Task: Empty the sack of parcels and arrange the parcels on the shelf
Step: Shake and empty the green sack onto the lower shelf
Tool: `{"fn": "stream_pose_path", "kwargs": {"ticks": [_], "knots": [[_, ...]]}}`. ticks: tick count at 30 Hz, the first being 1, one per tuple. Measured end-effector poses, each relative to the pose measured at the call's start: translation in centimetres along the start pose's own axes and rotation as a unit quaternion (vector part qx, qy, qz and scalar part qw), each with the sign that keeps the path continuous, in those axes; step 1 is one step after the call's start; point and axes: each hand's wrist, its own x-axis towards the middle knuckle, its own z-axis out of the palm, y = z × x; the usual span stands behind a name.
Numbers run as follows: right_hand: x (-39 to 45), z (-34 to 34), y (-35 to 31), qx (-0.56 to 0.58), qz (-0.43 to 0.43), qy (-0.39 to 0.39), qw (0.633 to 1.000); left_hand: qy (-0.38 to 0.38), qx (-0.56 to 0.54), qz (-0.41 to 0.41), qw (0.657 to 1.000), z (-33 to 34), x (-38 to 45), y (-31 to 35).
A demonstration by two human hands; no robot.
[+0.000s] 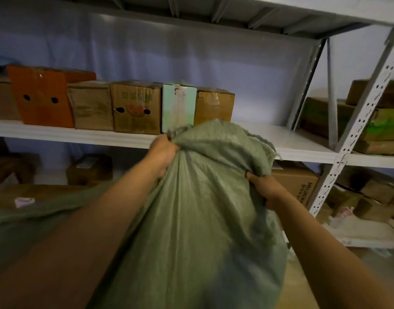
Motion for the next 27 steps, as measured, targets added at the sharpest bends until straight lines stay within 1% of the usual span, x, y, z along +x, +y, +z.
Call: {"fn": "stream_pose_path", "kwargs": {"ticks": [2, 4, 5, 6, 7, 8, 9, 10, 11, 12, 14, 15, 17, 19, 20, 21, 23, 24, 25, 27], "knots": [[-0.1, 0.1, -1.6, 0.074, -0.007, -0.026, 0.997, 0.038, -0.046, 0.045, 0.997, -0.4, 0.7, 1.9], [-0.2, 0.5, -1.1, 0.101, -0.002, -0.034, 0.994, 0.053, -0.058, 0.094, 0.992, -0.5, 0.9, 1.9], [-0.2, 0.9, 0.0, 0.107, 0.004, -0.02, 0.994, 0.052, -0.034, 0.103, 0.993, -0.2, 0.8, 1.3], [-0.3, 1.3, 1.4, 0.102, 0.015, 0.012, 0.995, 0.044, 0.007, 0.084, 0.995, 0.2, 0.6, 0.2], [-0.3, 1.7, 2.9, 0.097, 0.028, 0.057, 0.993, 0.019, 0.045, 0.058, 0.997, 0.5, 0.4, -1.8], [-0.4, 1.8, 3.9, 0.081, 0.038, 0.094, 0.992, -0.029, 0.1, 0.04, 0.994, 0.4, -0.1, -4.0], [-0.5, 1.7, 4.5, 0.053, 0.04, 0.116, 0.991, -0.066, 0.143, 0.027, 0.987, 0.4, -0.8, -6.5], [-0.5, 1.4, 4.5, 0.018, 0.032, 0.114, 0.993, -0.087, 0.18, 0.03, 0.979, 0.3, -1.4, -8.3], [-0.2, 1.1, 4.1, -0.005, 0.02, 0.1, 0.995, -0.074, 0.19, 0.034, 0.978, 0.1, -1.6, -9.2], [-0.2, 0.9, 3.3, -0.009, 0.01, 0.073, 0.997, -0.036, 0.171, 0.027, 0.984, -0.2, -1.0, -8.7], [-0.5, 1.1, 0.9, 0.037, -0.026, 0.006, 0.999, 0.071, 0.094, 0.001, 0.993, -0.5, 0.5, -4.2], [-0.6, 1.3, -0.5, 0.08, -0.051, -0.016, 0.995, 0.089, 0.049, 0.009, 0.995, -0.7, 1.3, -1.5], [-0.9, 1.7, -3.3, 0.189, -0.077, -0.035, 0.978, 0.087, -0.078, 0.059, 0.991, -1.0, 2.2, 3.3], [-1.2, 2.4, -5.5, 0.31, -0.07, -0.058, 0.946, 0.1, -0.162, 0.102, 0.976, -1.3, 2.5, 5.3], [-1.3, 2.8, -5.9, 0.352, -0.069, -0.069, 0.931, 0.1, -0.177, 0.093, 0.975, -1.2, 2.1, 5.0], [-1.2, 3.4, -5.8, 0.367, -0.072, -0.064, 0.925, 0.087, -0.187, 0.079, 0.975, -1.0, 1.8, 4.2], [-0.8, 4.0, -4.5, 0.344, -0.083, -0.043, 0.934, 0.072, -0.148, 0.027, 0.986, -0.5, 1.3, 1.5], [-0.8, 4.0, -3.6, 0.306, -0.086, -0.036, 0.947, 0.068, -0.1, 0.0, 0.993, -0.5, 0.9, -0.2], [-1.0, 3.7, -2.5, 0.244, -0.091, -0.032, 0.965, 0.051, -0.062, -0.016, 0.997, -0.7, 0.5, -1.8], [-1.4, 2.4, 0.3, 0.062, -0.1, -0.031, 0.993, -0.004, -0.001, -0.029, 1.0, -1.4, -0.8, -4.0]]}}
